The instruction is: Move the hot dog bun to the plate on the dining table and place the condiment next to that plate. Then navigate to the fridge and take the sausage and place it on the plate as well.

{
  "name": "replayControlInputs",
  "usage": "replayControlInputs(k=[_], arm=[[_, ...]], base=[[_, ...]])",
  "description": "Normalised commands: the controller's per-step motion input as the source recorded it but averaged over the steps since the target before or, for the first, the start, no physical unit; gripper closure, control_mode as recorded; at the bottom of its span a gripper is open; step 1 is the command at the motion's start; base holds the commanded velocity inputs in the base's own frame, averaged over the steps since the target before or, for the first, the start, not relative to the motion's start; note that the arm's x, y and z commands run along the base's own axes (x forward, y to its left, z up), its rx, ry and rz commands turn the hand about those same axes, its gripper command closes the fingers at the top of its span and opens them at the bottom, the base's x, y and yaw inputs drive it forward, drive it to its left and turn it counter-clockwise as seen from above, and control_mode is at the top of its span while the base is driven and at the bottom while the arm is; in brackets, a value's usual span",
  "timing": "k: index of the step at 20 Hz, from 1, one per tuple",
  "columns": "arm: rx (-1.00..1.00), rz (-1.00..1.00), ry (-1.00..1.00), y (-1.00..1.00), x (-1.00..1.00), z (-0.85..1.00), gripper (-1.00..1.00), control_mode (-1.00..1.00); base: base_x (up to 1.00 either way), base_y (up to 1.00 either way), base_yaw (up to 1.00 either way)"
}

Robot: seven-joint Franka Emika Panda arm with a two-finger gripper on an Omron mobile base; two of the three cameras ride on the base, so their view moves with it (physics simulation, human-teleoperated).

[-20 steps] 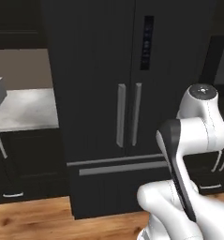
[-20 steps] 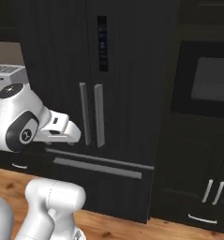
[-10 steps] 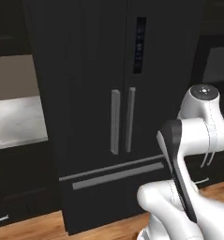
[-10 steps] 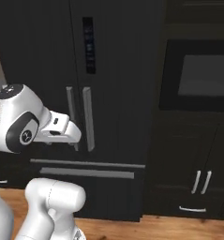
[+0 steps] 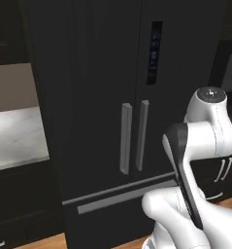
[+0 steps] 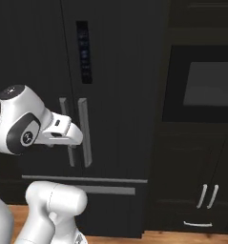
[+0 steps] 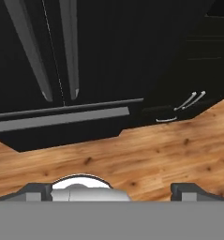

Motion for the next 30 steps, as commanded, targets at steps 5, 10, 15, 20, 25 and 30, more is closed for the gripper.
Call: replayControlInputs(k=[5, 10, 15, 20, 25, 30], arm=[[0.00, 0.00, 0.00, 0.00, 0.00, 0.00, -1.00, 1.00], [0.00, 0.00, 0.00, 0.00, 0.00, 0.00, -1.00, 1.00], [0.00, 0.00, 0.00, 0.00, 0.00, 0.00, -1.00, 1.00], [0.00, 0.00, 0.00, 0.00, 0.00, 0.00, -1.00, 1.00], [0.02, 0.00, -0.01, 0.00, -0.08, 0.00, -1.00, -1.00], [0.07, -0.04, -0.18, -0.06, 0.28, 0.04, -1.00, -1.00]], base=[[-0.34, -0.01, 0.16], [-0.21, -0.04, 0.42], [-0.32, -0.22, 0.32], [-0.43, -0.29, -0.01], [-0.30, -0.02, -0.01], [0.00, 0.00, 0.00]])
